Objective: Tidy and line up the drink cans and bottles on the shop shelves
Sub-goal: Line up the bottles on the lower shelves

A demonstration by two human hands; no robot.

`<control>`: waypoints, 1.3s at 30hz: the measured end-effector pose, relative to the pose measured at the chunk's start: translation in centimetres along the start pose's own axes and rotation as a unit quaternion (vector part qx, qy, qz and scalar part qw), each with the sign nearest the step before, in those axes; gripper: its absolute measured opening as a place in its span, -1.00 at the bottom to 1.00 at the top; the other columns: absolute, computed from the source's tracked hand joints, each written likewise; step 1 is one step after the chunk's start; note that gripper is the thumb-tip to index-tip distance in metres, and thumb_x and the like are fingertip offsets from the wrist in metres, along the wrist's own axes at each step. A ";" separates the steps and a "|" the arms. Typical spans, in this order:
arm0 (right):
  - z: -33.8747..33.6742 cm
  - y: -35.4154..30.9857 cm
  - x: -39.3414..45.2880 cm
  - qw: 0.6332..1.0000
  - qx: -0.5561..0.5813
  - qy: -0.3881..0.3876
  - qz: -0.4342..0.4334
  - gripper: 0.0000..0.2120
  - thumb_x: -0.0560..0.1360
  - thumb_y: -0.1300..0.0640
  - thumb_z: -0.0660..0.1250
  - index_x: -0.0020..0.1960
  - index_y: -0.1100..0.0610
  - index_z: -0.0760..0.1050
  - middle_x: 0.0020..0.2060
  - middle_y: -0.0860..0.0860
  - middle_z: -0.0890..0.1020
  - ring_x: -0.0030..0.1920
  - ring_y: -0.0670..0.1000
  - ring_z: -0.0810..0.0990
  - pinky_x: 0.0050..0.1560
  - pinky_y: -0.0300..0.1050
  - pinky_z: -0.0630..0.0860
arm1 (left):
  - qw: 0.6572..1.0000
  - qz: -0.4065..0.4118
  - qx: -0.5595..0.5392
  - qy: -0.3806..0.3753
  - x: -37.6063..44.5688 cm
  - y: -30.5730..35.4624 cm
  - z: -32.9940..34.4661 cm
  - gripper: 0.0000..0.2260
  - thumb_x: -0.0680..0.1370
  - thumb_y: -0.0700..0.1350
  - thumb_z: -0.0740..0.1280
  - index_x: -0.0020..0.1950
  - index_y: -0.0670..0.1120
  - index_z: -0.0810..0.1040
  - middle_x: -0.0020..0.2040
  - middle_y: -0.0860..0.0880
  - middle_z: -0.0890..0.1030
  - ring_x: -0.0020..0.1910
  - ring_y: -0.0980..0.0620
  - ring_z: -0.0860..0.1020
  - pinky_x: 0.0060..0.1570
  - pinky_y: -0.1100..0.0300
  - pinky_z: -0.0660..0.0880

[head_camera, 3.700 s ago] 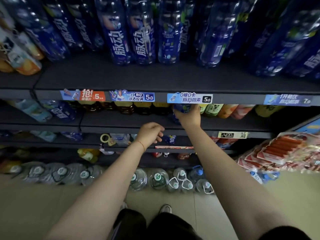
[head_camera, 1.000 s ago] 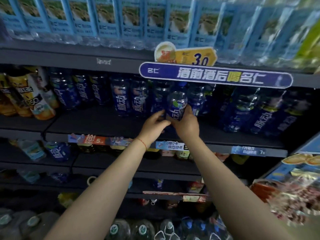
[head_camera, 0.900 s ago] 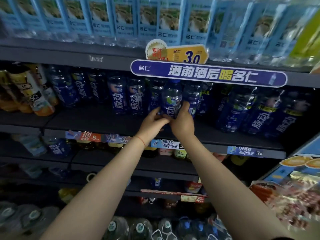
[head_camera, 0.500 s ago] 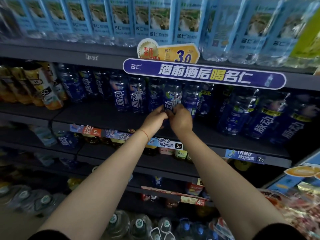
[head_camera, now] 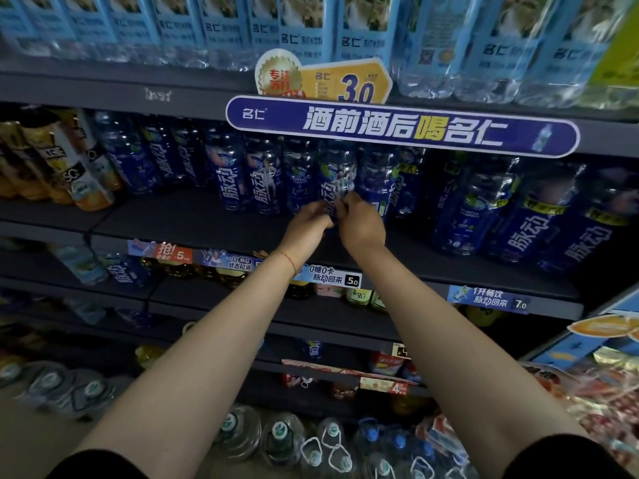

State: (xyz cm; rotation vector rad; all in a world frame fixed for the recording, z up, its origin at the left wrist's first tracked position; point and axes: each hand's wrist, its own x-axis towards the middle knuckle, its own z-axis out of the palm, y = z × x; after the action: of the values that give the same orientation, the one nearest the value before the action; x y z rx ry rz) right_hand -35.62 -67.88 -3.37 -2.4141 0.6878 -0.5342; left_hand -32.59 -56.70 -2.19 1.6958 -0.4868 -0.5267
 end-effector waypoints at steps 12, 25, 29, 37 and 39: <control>-0.4 -2.6 -3.7 0.985 0.169 0.021 -0.006 -0.80 0.62 0.12 0.20 -0.10 0.20 0.48 -0.34 0.03 0.52 -0.34 0.01 0.46 -0.33 -0.13 0.29 | 0.989 0.045 0.023 0.142 -3.4 -0.9 -3.5 -0.76 0.54 -0.25 0.24 0.06 0.01 0.62 -0.08 0.04 0.63 -0.10 0.06 0.60 -0.09 0.11 0.59; 17.0 -2.1 -15.2 0.938 0.151 -0.305 0.071 -0.74 0.55 0.12 0.27 -0.28 0.20 0.47 -0.35 0.09 0.55 -0.28 0.02 0.52 -0.28 -0.13 0.40 | 0.958 -0.191 0.026 0.210 -9.7 -17.3 -12.1 -0.80 0.56 -0.23 0.20 -0.19 -0.16 0.58 -0.41 -0.07 0.49 -0.49 0.01 0.44 -0.51 0.25 0.36; 24.8 1.6 -17.0 0.913 0.073 -0.375 0.140 -0.82 0.54 0.12 0.25 -0.20 0.13 0.52 -0.16 0.22 0.67 -0.08 0.19 0.66 -0.05 0.02 0.61 | 0.940 -0.322 0.015 0.114 -8.2 -26.9 -12.9 -0.87 0.61 -0.15 0.22 -0.08 -0.10 0.53 -0.36 -0.04 0.53 -0.62 0.15 0.47 -0.56 0.34 0.32; 37.8 7.1 -15.6 0.909 0.031 -0.339 0.239 -0.48 0.49 0.14 0.37 0.42 0.12 0.37 0.26 0.12 0.56 0.21 0.17 0.57 0.12 -0.09 0.50 | 0.917 -0.381 -0.057 0.102 -4.9 -40.2 -15.1 -0.89 0.60 -0.10 0.28 0.02 -0.11 0.54 -0.27 -0.03 0.58 -0.43 0.07 0.55 -0.45 0.28 0.41; 41.1 7.9 -14.8 0.912 0.046 -0.319 0.252 -0.37 0.48 0.12 0.42 0.48 0.09 0.26 0.32 0.07 0.52 0.27 0.12 0.53 0.03 -0.18 0.40 | 0.911 -0.389 -0.072 0.113 -4.2 -42.8 -15.6 -0.89 0.60 -0.10 0.28 0.05 -0.11 0.54 -0.28 -0.02 0.58 -0.49 0.11 0.55 -0.47 0.30 0.41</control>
State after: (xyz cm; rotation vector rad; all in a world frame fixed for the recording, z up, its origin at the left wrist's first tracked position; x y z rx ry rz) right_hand -29.26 -48.07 -42.64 -2.0167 0.9013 0.4127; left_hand -25.40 -34.23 -41.36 1.7407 0.4231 -0.8929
